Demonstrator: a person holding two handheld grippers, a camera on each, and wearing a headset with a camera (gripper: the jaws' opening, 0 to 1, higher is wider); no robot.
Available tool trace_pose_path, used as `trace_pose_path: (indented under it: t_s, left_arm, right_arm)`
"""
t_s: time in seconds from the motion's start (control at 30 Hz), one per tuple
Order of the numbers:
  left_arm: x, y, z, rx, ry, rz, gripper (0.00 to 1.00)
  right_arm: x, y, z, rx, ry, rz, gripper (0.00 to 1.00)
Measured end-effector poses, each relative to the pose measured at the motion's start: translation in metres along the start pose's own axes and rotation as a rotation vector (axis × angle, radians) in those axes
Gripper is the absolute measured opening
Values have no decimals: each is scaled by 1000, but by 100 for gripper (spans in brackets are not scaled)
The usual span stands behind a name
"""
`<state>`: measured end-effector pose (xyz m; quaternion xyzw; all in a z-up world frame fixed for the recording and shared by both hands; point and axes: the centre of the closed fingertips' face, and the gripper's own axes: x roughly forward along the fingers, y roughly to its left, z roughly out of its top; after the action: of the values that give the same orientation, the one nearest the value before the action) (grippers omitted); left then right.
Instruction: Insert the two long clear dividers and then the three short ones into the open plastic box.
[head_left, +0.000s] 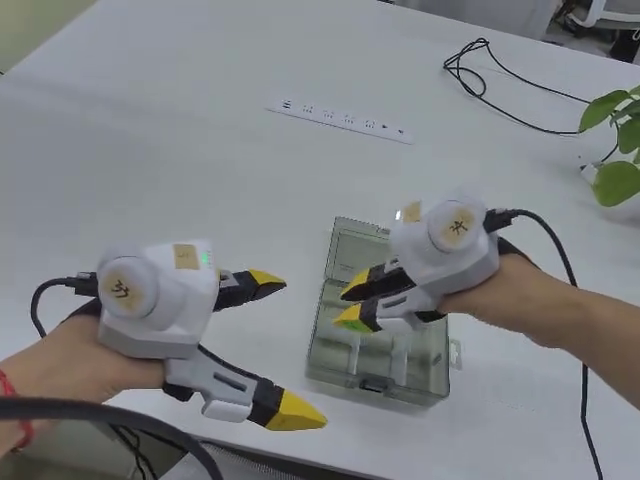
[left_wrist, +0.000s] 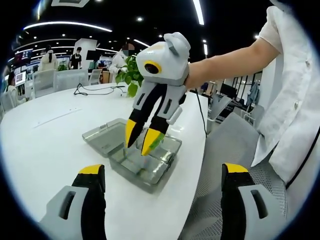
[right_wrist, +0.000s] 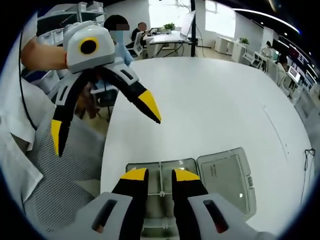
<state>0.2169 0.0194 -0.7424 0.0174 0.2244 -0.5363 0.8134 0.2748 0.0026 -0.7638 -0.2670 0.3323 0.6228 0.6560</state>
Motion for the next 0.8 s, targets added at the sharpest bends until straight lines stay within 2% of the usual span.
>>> trace_pose_path:
  t_s: [0.2, 0.4, 0.6, 0.8]
  left_arm:
    - [1, -1, 1, 7, 8, -6, 99]
    - [1, -2, 3, 12, 13, -13, 99]
    - [1, -2, 4, 15, 17, -20, 99]
    - [2, -3, 4, 15, 25, -30, 99]
  right_arm:
    - [-21, -1, 4, 26, -44, -14, 25]
    - [-44, -3, 0, 42, -74, -33, 28]
    - [-61, -7, -16, 57, -66, -55, 31]
    - [-81, -9, -45, 91, -41, -84, 34]
